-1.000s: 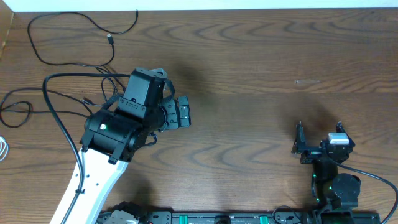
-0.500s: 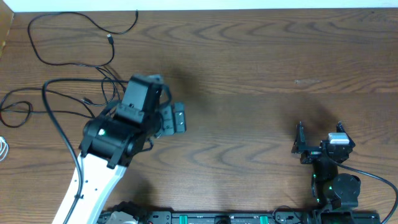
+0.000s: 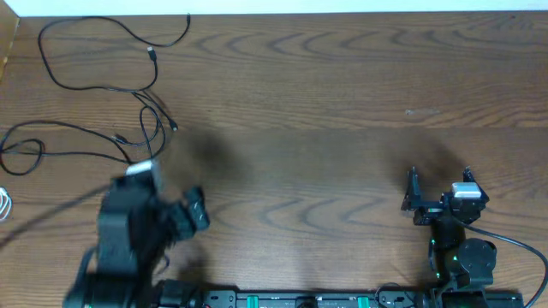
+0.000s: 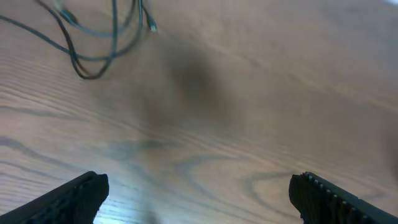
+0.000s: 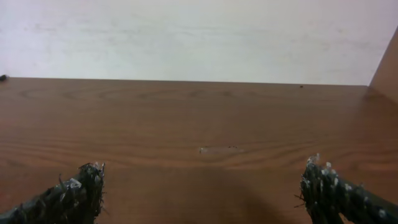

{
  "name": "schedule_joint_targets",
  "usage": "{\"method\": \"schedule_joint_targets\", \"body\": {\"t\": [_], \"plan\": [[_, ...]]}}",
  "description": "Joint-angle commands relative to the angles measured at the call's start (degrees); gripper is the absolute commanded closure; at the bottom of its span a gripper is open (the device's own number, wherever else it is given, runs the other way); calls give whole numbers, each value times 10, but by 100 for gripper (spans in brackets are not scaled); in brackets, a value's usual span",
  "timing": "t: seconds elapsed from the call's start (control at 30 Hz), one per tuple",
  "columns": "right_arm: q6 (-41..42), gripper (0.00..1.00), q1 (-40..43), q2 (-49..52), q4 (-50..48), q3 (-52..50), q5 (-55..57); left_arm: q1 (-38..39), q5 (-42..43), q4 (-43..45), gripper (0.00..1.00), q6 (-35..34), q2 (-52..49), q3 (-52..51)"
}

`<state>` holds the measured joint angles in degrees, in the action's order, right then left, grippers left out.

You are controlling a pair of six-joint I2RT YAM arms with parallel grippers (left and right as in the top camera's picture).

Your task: Untangle cables

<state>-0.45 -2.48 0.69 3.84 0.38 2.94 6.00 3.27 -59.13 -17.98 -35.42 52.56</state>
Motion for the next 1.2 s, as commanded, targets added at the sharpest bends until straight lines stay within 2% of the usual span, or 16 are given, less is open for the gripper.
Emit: {"method": "schedule_joint_targets", "body": {"t": [0.0,0.13,0.3,0.6,1.03,1.17], "plan": [[6,1,4,-4,3,-1,-1,-7,6,9,2,82,81,-36],[6,0,4,-4,3,-1,-1,-10,8,61,2,152,130,-83],[6,1,4,-4,3,-1,-1,-39,61,159,2,222,185,-147],[6,1,4,-4,3,-1,-1,-76,67,348,2,222,260,-284],[6,1,4,-4,3,-1,-1,-89,68,555,2,222,344,-441],[6,1,4,-4,3,-1,-1,-89,66,620,2,187,353,-490]]}}
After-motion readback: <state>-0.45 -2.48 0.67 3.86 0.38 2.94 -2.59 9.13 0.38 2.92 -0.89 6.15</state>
